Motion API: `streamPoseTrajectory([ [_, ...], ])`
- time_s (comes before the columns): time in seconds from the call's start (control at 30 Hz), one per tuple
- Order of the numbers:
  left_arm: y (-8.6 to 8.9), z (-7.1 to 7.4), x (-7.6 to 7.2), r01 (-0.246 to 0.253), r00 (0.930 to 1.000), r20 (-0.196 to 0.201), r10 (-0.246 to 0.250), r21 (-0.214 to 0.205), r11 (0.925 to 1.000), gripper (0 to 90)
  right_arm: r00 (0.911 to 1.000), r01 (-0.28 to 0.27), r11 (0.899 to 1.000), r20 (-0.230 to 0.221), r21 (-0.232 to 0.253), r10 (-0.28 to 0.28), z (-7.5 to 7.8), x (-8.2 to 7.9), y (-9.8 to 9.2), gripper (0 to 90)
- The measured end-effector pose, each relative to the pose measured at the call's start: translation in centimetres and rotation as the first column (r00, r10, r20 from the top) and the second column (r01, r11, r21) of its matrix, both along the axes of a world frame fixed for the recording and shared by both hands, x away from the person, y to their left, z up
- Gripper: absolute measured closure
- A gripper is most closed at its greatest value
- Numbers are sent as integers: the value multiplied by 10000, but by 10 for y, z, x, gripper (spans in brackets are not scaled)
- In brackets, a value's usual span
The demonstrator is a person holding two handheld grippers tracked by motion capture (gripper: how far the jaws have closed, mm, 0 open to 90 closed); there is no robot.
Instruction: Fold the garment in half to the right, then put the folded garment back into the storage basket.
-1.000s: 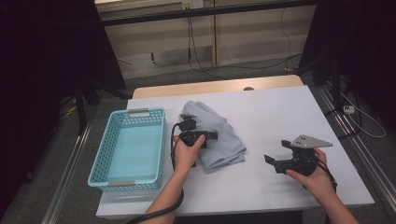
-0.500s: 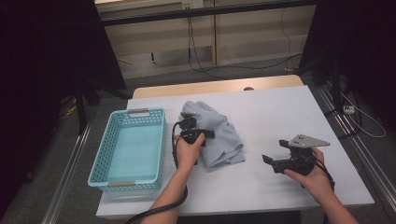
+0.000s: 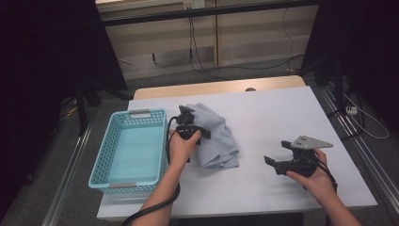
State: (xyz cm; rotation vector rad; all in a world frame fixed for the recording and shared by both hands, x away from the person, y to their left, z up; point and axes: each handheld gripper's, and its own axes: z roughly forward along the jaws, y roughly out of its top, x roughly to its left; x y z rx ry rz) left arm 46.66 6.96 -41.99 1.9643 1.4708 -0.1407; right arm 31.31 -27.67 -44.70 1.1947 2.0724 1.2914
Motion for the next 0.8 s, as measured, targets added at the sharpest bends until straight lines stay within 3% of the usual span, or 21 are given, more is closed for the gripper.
streamPoseTrajectory([
  [0.47, 8, 20, 3, 561, 9983, -214, -546, 794, 9953, 691, 10000, 71, 10000, -2, 45, -71, 1, -3, -1, 86],
  [0.8, 11, 33, 4, 681, 9975, -273, -654, 1145, 9911, 691, 10000, -11, 10000, 11, 28, 11, 1, -4, -1, 85],
])
